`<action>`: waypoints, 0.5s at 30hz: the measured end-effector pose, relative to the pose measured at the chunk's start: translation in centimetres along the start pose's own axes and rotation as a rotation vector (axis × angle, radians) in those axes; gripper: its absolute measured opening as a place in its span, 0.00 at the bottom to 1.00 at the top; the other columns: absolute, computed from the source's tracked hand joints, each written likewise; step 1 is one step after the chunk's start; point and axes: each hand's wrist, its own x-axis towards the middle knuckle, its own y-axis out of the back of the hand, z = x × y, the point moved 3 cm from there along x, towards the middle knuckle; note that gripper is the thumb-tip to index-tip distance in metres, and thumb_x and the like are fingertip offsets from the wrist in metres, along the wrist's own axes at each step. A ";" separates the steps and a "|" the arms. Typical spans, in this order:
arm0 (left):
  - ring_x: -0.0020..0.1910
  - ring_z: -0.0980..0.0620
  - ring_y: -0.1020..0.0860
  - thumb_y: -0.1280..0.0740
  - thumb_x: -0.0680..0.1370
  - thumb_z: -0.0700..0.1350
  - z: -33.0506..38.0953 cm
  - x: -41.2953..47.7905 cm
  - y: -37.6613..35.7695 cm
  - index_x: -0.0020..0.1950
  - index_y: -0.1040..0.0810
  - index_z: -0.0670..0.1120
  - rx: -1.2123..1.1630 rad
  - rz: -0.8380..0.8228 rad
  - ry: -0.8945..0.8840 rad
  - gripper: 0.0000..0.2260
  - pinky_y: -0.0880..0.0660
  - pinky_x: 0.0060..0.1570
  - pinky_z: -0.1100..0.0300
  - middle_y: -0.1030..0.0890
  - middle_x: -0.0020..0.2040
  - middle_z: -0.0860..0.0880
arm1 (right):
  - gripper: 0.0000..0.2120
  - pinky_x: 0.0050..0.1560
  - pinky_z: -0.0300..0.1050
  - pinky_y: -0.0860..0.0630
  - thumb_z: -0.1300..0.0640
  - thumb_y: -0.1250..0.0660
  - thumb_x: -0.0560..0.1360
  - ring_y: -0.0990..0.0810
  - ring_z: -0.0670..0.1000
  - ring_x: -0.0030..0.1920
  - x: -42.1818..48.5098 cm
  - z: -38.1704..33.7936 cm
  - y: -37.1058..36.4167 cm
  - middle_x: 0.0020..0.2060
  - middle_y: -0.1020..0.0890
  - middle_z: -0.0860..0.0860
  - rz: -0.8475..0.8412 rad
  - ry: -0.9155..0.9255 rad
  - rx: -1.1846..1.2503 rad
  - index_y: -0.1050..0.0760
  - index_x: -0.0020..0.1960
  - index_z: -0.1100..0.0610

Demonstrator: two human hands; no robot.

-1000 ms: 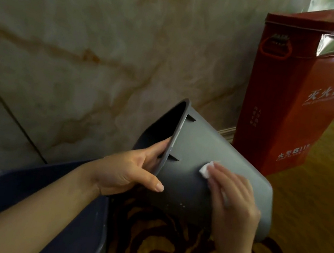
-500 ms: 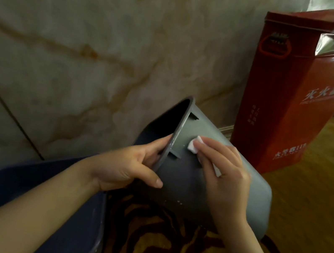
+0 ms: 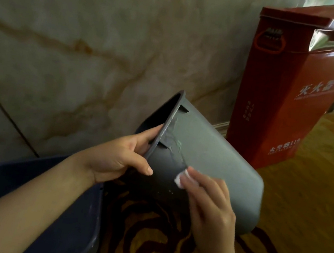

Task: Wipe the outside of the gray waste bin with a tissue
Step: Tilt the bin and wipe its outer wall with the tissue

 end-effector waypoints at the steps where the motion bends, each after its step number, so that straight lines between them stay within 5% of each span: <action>1: 0.66 0.46 0.26 0.39 0.67 0.26 0.0 0.0 0.2 0.72 0.37 0.56 -0.005 0.028 -0.001 0.39 0.26 0.62 0.55 0.24 0.68 0.47 | 0.11 0.52 0.37 0.28 0.61 0.36 0.75 0.24 0.48 0.49 -1.2 0.4 0.1 0.54 0.21 0.54 0.006 -0.003 -0.005 0.21 0.55 0.59; 8: 0.61 0.50 0.22 0.39 0.65 0.26 0.2 1.1 -0.2 0.72 0.38 0.55 -0.019 0.100 -0.046 0.40 0.23 0.51 0.62 0.21 0.63 0.50 | 0.13 0.52 0.51 0.22 0.66 0.33 0.72 0.23 0.51 0.52 0.3 2.5 1.5 0.51 0.20 0.56 0.219 -0.369 -0.029 0.22 0.56 0.60; 12: 0.59 0.50 0.21 0.40 0.62 0.25 0.1 1.3 -0.9 0.73 0.38 0.53 -0.005 0.140 -0.068 0.42 0.22 0.49 0.63 0.20 0.62 0.48 | 0.14 0.55 0.37 0.28 0.60 0.38 0.76 0.26 0.47 0.55 4.5 -1.9 -1.0 0.54 0.23 0.53 0.157 -0.158 0.077 0.25 0.60 0.57; 15: 0.58 0.52 0.20 0.41 0.61 0.25 0.2 1.3 -0.9 0.72 0.36 0.52 -0.005 0.178 -0.085 0.42 0.22 0.48 0.64 0.19 0.60 0.48 | 0.16 0.55 0.39 0.29 0.62 0.39 0.76 0.28 0.48 0.55 3.9 -2.5 -2.5 0.55 0.23 0.55 0.117 -0.070 0.039 0.26 0.63 0.58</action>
